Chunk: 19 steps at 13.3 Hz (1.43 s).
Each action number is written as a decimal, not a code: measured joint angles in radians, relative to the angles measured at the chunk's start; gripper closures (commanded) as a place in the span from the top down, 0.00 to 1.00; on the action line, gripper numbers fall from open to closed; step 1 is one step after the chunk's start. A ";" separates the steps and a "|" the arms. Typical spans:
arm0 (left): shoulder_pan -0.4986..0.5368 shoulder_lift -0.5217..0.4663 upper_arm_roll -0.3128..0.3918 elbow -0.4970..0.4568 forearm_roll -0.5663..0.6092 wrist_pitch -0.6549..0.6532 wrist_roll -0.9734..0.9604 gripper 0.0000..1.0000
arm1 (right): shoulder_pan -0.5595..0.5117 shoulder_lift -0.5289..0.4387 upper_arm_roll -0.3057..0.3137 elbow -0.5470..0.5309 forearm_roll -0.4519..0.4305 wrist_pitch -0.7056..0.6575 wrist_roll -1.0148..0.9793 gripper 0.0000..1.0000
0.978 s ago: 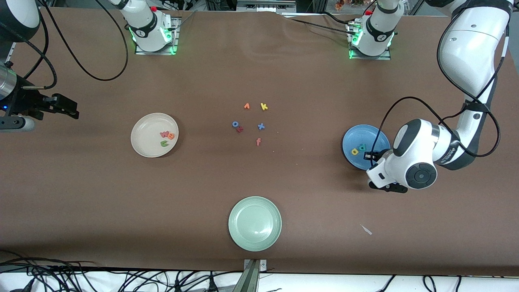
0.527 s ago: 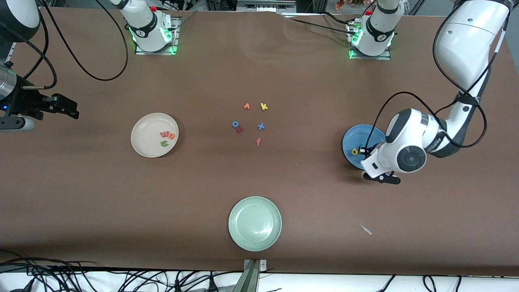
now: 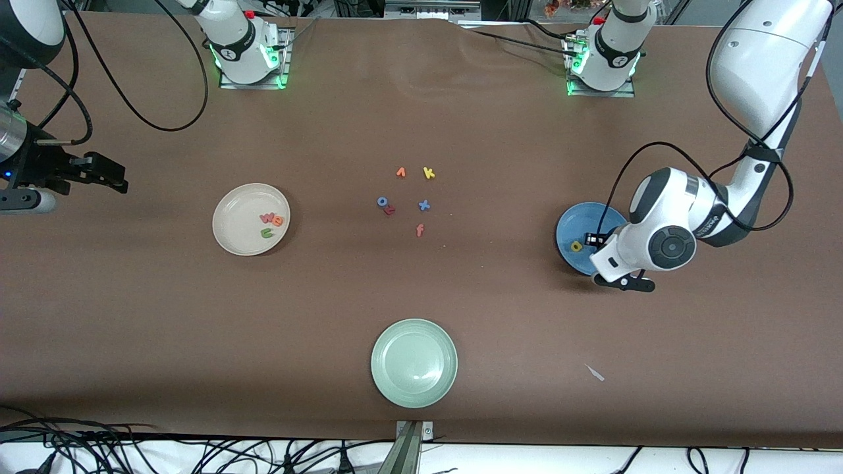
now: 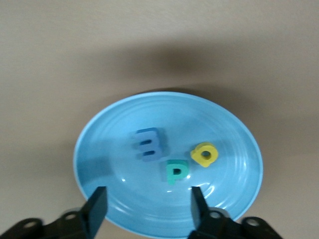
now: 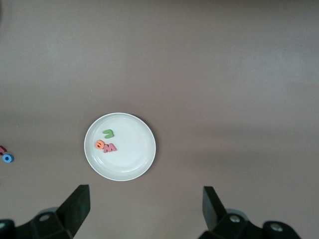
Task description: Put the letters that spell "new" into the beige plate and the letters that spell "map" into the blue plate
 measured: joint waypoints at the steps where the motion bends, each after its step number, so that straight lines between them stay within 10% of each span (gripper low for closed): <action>1: 0.008 -0.007 0.000 0.015 0.000 -0.025 0.000 1.00 | 0.000 0.000 0.000 0.000 0.000 0.000 0.000 1.00; 19: 0.063 -0.085 0.030 0.380 -0.090 -0.460 -0.001 1.00 | 0.002 0.010 0.000 0.000 -0.023 0.000 0.000 1.00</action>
